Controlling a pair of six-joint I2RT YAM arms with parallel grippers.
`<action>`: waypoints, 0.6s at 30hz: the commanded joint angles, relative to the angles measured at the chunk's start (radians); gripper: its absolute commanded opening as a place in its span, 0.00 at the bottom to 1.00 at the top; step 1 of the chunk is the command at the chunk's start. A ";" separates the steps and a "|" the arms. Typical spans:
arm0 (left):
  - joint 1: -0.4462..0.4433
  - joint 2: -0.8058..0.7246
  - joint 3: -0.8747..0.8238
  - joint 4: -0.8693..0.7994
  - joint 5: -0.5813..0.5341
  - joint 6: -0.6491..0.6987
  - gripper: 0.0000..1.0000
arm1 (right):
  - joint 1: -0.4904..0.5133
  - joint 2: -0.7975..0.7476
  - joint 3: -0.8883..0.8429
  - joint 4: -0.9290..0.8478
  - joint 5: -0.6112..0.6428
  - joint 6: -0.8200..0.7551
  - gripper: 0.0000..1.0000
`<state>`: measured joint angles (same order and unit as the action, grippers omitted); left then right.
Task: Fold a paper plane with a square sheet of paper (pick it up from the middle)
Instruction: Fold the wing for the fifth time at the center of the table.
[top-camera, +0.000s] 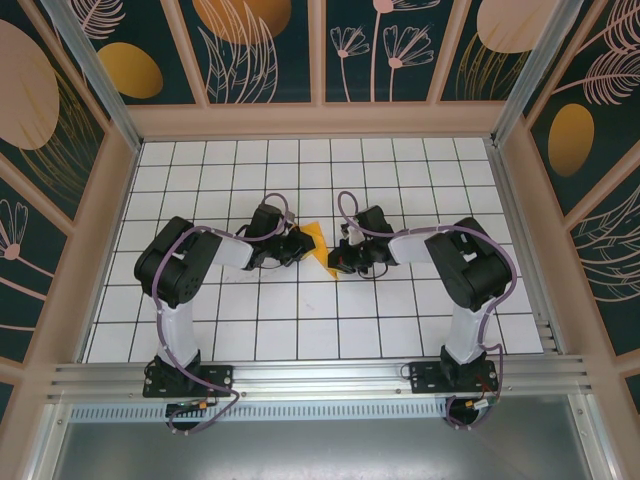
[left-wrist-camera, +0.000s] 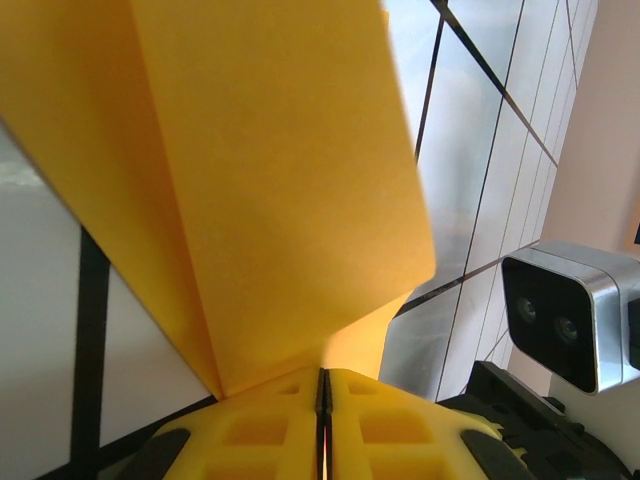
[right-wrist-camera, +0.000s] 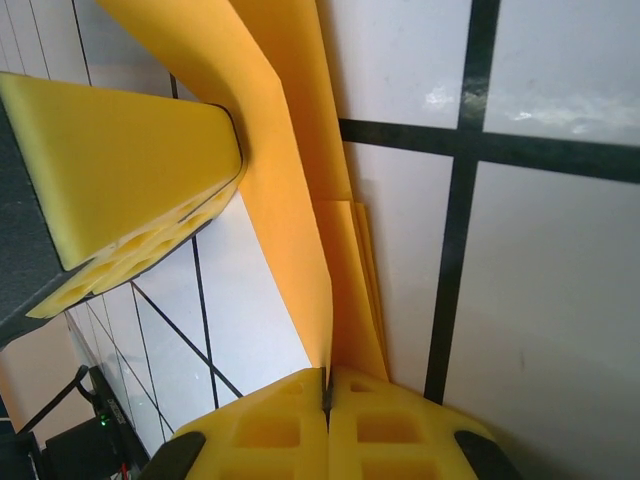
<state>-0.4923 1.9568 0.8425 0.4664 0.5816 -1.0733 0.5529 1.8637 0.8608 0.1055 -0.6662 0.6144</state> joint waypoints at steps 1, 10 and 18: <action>-0.004 -0.009 -0.013 -0.077 -0.042 0.033 0.12 | 0.002 0.025 -0.023 -0.049 -0.004 -0.022 0.06; -0.003 0.008 -0.002 -0.137 -0.075 0.044 0.11 | 0.004 -0.070 -0.023 -0.093 0.000 -0.052 0.15; -0.004 0.016 0.001 -0.149 -0.085 0.044 0.10 | 0.013 -0.052 -0.057 -0.107 0.015 -0.080 0.11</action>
<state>-0.4969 1.9549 0.8524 0.4347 0.5644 -1.0618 0.5560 1.8130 0.8261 0.0505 -0.6613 0.5686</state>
